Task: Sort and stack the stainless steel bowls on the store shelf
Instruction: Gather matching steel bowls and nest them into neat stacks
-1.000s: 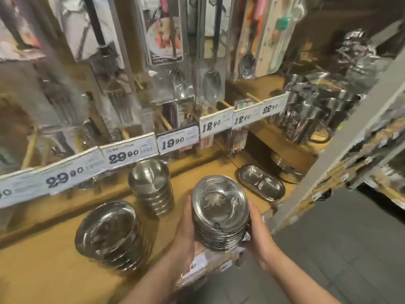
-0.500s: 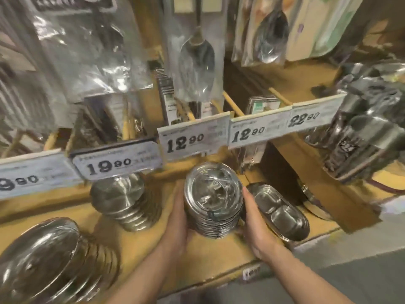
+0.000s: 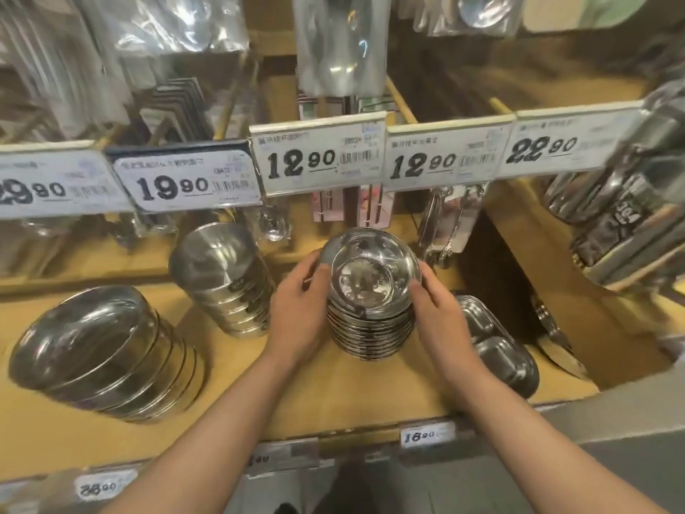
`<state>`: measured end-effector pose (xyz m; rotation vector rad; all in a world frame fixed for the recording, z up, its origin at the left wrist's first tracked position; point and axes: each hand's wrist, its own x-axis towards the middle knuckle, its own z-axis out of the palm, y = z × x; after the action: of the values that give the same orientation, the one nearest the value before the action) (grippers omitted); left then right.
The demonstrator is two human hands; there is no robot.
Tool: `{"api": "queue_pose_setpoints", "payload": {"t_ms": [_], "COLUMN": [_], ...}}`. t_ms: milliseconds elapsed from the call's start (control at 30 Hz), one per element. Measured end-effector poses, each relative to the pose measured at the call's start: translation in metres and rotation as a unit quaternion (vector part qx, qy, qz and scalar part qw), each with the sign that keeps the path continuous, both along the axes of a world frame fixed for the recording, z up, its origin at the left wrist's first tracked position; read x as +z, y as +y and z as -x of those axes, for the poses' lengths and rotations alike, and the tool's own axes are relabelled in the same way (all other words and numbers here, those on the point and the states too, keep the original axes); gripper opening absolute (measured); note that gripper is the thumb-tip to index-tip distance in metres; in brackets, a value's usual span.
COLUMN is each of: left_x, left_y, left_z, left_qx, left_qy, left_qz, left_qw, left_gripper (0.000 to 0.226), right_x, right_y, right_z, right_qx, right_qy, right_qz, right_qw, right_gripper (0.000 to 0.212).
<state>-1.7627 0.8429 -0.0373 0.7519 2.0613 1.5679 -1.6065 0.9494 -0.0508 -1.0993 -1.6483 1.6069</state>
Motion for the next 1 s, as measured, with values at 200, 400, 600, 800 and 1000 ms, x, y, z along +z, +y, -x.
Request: {"api": "queue_pose_setpoints", "payload": {"t_ms": [200, 400, 600, 800, 1000], "left_x": [0.003, 0.012, 0.026, 0.029, 0.036], "left_y": [0.006, 0.015, 0.02, 0.016, 0.021], "left_z": [-0.001, 0.006, 0.01, 0.009, 0.014], "left_qx": [0.016, 0.023, 0.035, 0.064, 0.098], "left_qy": [0.052, 0.126, 0.142, 0.131, 0.064], "left_qz": [0.036, 0.101, 0.149, 0.143, 0.144], "left_qw": [0.998, 0.987, 0.978, 0.979, 0.983], "left_gripper": [0.03, 0.037, 0.03, 0.026, 0.026], "right_x": [0.007, 0.017, 0.024, 0.033, 0.036], "right_y": [-0.008, -0.003, -0.002, 0.003, 0.008], "right_z": [-0.004, -0.002, -0.002, 0.001, 0.001], "right_qx": [0.007, -0.002, -0.008, -0.009, -0.034], "right_qy": [-0.02, -0.013, -0.044, -0.121, -0.133], "right_qz": [-0.042, -0.06, -0.079, -0.122, -0.149], "right_qw": [0.999, 0.998, 0.996, 0.985, 0.979], "right_gripper": [0.048, 0.038, 0.035, 0.027, 0.024]}}
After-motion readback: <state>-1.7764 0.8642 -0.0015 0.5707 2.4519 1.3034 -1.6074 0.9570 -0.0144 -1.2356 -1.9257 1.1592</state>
